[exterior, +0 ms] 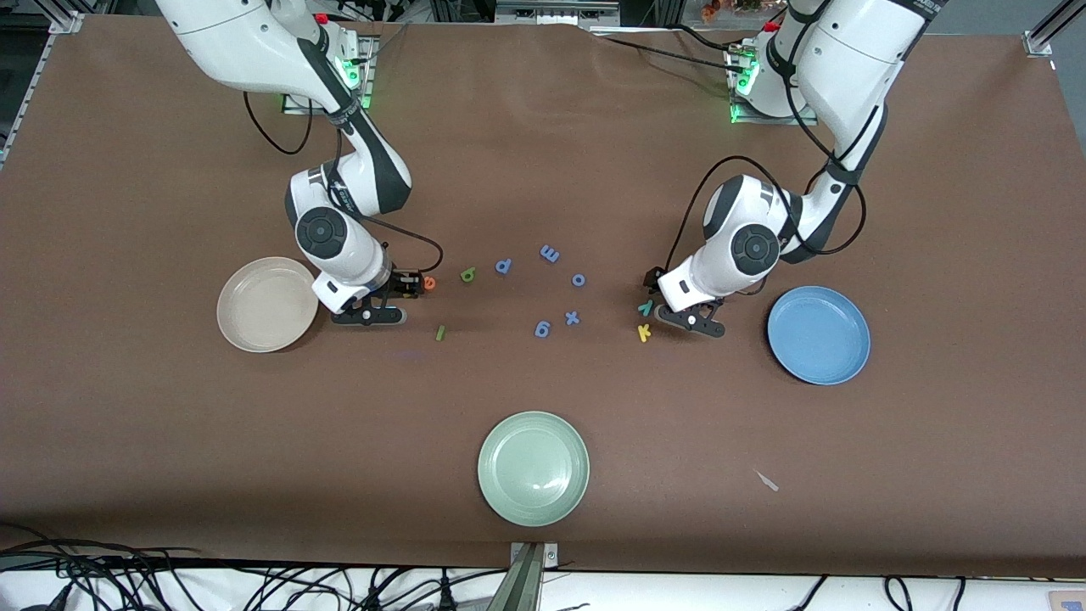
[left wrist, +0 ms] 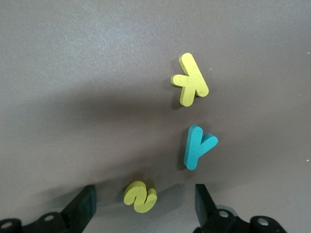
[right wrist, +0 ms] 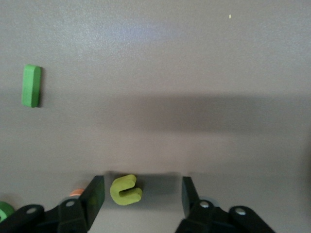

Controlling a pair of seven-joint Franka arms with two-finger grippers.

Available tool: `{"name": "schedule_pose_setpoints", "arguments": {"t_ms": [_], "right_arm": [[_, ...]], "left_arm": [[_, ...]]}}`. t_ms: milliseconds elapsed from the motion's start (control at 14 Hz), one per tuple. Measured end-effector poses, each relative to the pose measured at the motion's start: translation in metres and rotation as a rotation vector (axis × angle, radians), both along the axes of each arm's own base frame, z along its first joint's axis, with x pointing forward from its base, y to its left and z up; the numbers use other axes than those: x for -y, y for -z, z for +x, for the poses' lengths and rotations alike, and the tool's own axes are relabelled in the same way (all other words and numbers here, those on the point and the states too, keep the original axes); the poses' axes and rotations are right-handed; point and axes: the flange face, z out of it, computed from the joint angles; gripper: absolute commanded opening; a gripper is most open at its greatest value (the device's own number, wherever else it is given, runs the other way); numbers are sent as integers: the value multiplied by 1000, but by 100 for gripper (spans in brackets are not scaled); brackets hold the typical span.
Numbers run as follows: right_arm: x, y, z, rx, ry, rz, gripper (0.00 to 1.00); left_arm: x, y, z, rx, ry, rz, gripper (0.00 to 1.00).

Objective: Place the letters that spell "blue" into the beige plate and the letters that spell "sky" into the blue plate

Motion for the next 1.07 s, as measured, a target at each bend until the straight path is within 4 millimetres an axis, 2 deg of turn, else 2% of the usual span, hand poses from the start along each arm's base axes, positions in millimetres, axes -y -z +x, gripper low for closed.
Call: {"name": "schedule_pose_setpoints", "arguments": {"t_ms": [72, 215, 572, 787, 930, 1073], "right_arm": [[0, 1, 0, -2, -2, -1, 69], [0, 4, -1, -6, -3, -2, 68], [0, 5, -1, -9, -4, -3, 65], [0, 7, -2, -12, -5, -4, 64], [0, 8, -2, -13, -5, -4, 63], [0, 8, -2, -13, -5, -4, 62]], "left_arm": [[-2, 0, 1, 3, 6, 3, 47], [-5, 0, 2, 9, 18, 11, 36], [0, -2, 2, 15, 30, 9, 27], [-2, -7, 6, 23, 26, 9, 26], [-9, -22, 14, 29, 15, 11, 26], [-26, -51, 22, 19, -5, 21, 26]]}}
